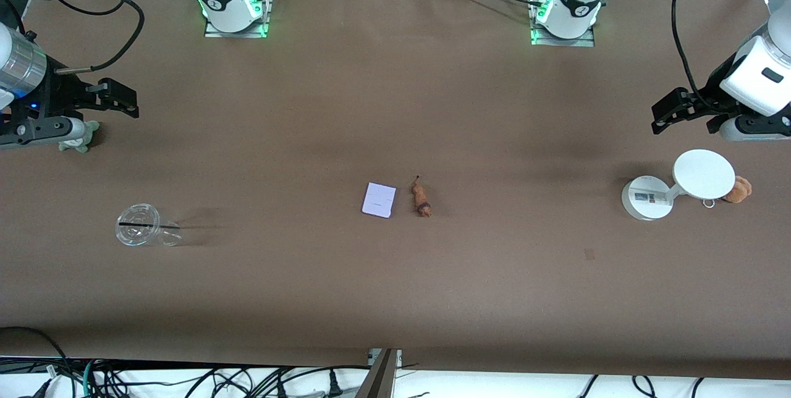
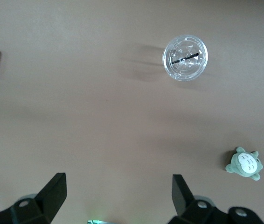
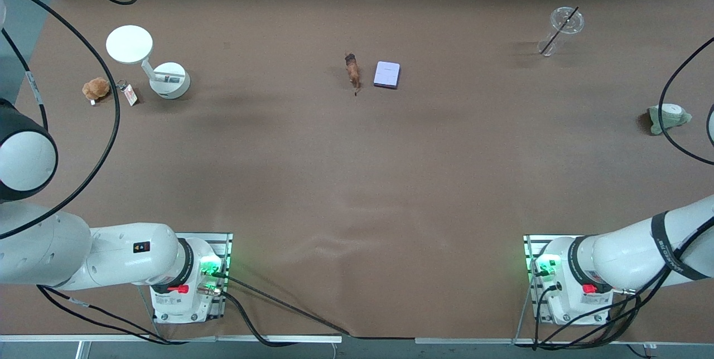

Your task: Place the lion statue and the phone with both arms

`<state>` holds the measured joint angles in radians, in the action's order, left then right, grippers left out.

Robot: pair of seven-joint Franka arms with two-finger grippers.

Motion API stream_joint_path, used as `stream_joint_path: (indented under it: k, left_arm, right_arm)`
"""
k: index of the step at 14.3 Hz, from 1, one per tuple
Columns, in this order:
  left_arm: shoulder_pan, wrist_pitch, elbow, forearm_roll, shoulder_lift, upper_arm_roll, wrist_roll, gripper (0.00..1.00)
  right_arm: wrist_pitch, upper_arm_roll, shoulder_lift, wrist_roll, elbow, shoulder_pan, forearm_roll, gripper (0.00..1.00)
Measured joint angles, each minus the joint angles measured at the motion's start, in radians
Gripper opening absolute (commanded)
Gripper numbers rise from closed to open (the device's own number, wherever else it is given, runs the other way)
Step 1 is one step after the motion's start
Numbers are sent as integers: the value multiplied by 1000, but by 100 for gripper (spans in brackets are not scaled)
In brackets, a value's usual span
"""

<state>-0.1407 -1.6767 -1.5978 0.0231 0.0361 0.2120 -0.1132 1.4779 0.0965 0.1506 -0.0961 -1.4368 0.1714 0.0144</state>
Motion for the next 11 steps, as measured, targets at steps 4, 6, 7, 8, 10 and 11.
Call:
stream_joint_path:
  k: [4,6,7,8,10,11]
  left_arm:
    - [0,1,1,0,0,2,0,100]
    - [1,1,1,0,0,9,0,100]
    - [1,1,1,0,0,11,0,100]
    - [1,1,1,0,0,12,0,100]
    - [1,1,1,0,0,14,0,100]
    - [1,1,2,0,0,15,0,100]
  right_arm:
    - [1,0,0,0,0,1,0,100]
    - [1,0,0,0,0,1,0,100]
    - [1,0,0,0,0,1,0,100]
    - [1,0,0,0,0,1,0,100]
    - [1,0,0,0,0,1,0,100]
    - [1,0,0,0,0,1,0,100]
